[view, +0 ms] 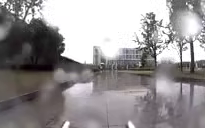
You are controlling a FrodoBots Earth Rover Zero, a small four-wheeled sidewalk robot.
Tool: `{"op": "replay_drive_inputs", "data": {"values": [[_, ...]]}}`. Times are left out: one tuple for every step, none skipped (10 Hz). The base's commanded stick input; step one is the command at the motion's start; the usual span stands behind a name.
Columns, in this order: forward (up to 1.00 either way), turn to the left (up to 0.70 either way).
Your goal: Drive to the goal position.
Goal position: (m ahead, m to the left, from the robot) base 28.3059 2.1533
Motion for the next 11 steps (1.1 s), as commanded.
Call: {"op": "replay_drive_inputs", "data": {"values": [[0.70,0.01],[0.70,0.00],[0.70,0.00],[0.70,0.00],[0.70,0.00],[0.70,0.00],[0.70,0.00],[0.70,0.00],[0.70,0.00],[0.70,0.00],[0.70,0.00]]}}
